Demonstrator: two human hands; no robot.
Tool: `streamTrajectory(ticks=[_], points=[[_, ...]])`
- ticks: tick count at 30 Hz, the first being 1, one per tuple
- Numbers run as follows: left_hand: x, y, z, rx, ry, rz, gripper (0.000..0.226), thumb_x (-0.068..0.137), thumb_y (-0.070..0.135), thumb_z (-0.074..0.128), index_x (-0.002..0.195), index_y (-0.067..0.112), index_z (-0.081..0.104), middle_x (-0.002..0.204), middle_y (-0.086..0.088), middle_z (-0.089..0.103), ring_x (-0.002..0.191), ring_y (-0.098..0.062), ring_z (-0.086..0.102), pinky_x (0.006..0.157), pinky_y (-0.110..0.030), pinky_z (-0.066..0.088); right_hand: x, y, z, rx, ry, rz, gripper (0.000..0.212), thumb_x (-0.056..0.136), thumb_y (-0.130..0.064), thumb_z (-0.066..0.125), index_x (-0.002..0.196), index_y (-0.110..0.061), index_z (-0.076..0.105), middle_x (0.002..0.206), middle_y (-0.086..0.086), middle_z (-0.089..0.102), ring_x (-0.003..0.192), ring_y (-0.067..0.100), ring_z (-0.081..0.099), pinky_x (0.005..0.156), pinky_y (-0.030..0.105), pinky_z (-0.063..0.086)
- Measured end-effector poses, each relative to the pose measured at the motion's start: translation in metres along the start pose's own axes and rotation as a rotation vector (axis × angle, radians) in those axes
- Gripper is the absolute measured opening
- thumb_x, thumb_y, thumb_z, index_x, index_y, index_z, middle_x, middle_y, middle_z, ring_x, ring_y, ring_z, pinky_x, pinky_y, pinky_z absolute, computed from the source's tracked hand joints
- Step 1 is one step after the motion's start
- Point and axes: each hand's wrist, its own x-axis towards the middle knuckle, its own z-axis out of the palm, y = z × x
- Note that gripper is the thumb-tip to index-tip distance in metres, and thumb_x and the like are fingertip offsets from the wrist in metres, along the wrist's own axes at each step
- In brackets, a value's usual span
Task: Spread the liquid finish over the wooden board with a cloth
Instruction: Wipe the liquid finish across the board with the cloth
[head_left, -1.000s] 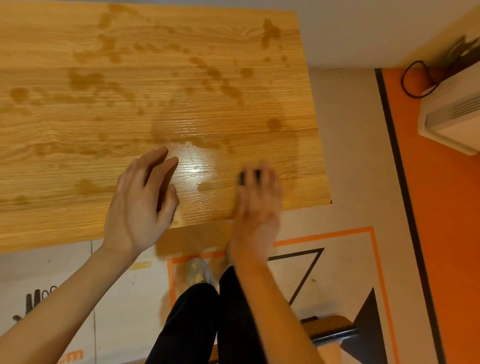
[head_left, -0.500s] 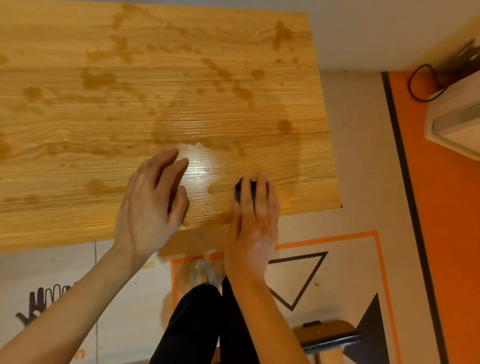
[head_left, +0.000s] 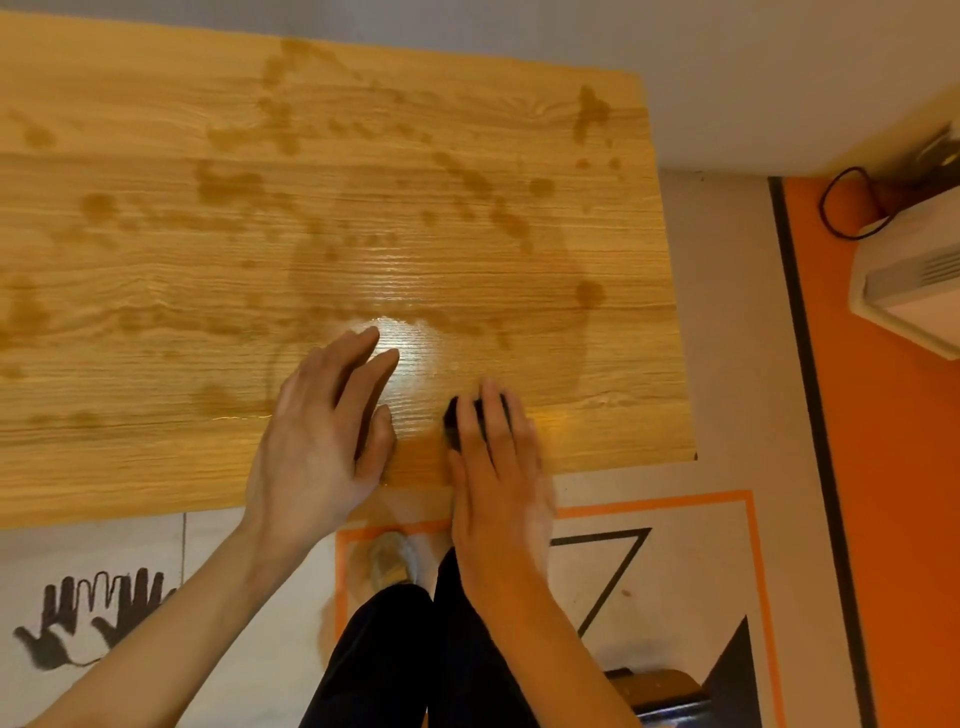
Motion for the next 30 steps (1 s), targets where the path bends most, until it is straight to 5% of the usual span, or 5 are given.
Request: streamTrajectory(ticks=[4,11,17,23,30], points=[[0.002,-0.002,0.000,-0.001,-0.010,-0.008,0.043,0.095,0.016,0.056,0.136,0.003,0.058,0.146,-0.014,0.050,0.131,-0.034,0.052,0.109,-0.046,0.040,0.076,0.030,0.010,-0.058,0.056,-0.062,0.059,0.095,-0.015,0.058,0.148,-0.011,0.032,0.156,0.011,0.032,0.144,0.031,0.027,0.116,0.047,0.026],[-0.002,-0.007,0.002,-0.017,-0.047,-0.010,0.046,0.095,0.020,0.055,0.137,0.002,0.059,0.148,-0.017,0.051,0.136,-0.034,0.048,0.112,-0.046,0.037,0.117,0.043,0.008,0.371,0.112,0.011,0.039,0.099,-0.009,0.050,0.138,-0.007,0.050,0.149,0.010,0.043,0.143,0.024,0.030,0.117,0.047,0.026],[0.002,-0.004,0.000,-0.025,-0.062,-0.043,0.045,0.096,0.021,0.052,0.136,0.002,0.060,0.149,-0.015,0.051,0.138,-0.033,0.049,0.109,-0.057,0.041,0.041,0.051,-0.007,0.298,-0.142,-0.330,0.042,0.104,-0.024,0.038,0.144,-0.010,0.037,0.153,0.009,0.036,0.146,0.026,0.024,0.119,0.044,0.022],[0.001,-0.002,0.001,0.026,-0.053,-0.050,0.044,0.097,0.022,0.052,0.137,0.005,0.060,0.150,-0.013,0.050,0.140,-0.031,0.048,0.116,-0.050,0.036,0.169,0.036,0.016,0.279,-0.055,-0.147,0.045,0.098,-0.008,0.052,0.142,-0.004,0.044,0.152,0.013,0.039,0.144,0.031,0.028,0.119,0.048,0.022],[0.001,-0.003,0.001,0.012,-0.070,-0.070,0.047,0.098,0.026,0.050,0.140,0.008,0.057,0.153,-0.010,0.048,0.144,-0.028,0.043,0.116,-0.053,0.036,0.035,0.054,-0.011,0.254,-0.157,-0.326,0.041,0.108,-0.023,0.026,0.143,-0.006,0.041,0.153,0.010,0.035,0.146,0.027,0.021,0.120,0.043,0.018]])
